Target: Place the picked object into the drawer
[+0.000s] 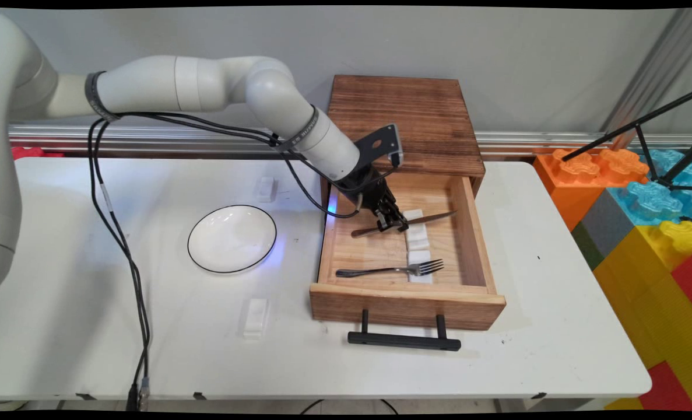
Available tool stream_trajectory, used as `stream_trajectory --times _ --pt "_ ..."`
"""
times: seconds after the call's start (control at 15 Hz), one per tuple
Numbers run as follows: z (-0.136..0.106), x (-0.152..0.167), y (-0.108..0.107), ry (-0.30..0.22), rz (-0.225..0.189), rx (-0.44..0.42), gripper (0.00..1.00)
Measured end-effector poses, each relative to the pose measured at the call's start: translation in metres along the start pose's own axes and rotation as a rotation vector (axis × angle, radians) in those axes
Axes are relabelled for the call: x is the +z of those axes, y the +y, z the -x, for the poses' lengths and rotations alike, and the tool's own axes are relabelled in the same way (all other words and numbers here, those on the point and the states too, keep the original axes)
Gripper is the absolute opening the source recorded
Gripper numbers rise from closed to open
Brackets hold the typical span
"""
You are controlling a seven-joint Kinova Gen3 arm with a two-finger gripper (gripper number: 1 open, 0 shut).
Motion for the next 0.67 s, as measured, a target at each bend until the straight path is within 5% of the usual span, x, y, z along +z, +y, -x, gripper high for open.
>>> stream_trajectory --times 0.13,0.2,0.67 --pt "0.0007 0.0028 0.0003 0.003 0.004 0.006 0.0" --pt "0.0011 0.0044 0.0006 0.005 0.006 0.01 1.0" --pt "-0.0011 -0.0001 -0.0003 0.017 0.008 0.018 1.0"
